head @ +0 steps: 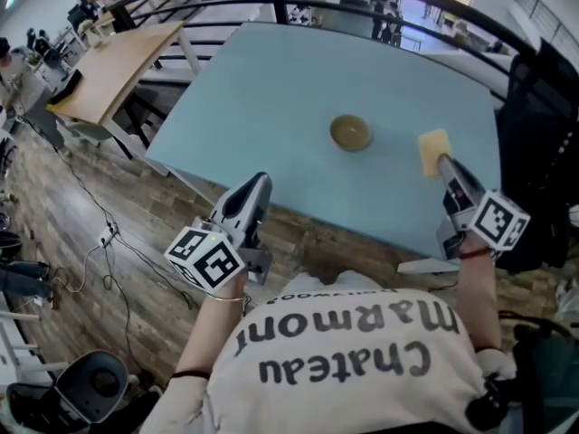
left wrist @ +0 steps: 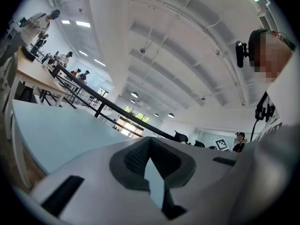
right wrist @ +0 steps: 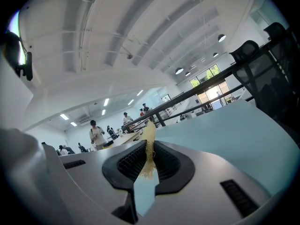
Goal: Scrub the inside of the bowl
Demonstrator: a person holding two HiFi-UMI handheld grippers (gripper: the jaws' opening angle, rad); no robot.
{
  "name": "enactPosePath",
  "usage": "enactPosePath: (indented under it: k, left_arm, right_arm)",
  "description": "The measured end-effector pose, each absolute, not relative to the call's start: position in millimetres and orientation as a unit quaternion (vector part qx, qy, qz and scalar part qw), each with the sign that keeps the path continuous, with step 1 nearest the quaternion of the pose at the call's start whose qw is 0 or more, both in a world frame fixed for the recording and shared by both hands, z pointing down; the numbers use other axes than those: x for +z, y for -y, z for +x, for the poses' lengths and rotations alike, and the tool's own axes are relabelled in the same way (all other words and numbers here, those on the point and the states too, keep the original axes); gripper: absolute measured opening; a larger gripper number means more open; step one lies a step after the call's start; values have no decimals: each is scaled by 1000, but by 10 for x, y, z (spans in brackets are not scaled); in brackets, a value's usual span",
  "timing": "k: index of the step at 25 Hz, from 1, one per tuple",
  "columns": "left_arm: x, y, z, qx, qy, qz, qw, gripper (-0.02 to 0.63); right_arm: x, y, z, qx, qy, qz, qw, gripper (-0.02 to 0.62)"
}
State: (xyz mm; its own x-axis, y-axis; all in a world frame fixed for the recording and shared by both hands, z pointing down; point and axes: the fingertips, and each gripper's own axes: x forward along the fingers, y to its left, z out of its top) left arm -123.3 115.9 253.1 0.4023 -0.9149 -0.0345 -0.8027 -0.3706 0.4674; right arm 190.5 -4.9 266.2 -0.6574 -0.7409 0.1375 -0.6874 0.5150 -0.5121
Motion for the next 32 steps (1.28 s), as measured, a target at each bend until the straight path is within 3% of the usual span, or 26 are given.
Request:
enactPosePath:
  k: [11,29,32]
  left_arm:
    - [2955,-972,-1015,-111,507,817,253,2]
    - [3454,592,-1076,-50,426,833,349,6]
    - [3583,768,-857,-36,391,838,379,107]
  right_arm:
    - [3251,71,1835,-336,-846,-414,7,63]
    - [3620,933,1407,-386,-801,-457,28,63]
    - [3679,935,1452,-393,-789,-471,24,63]
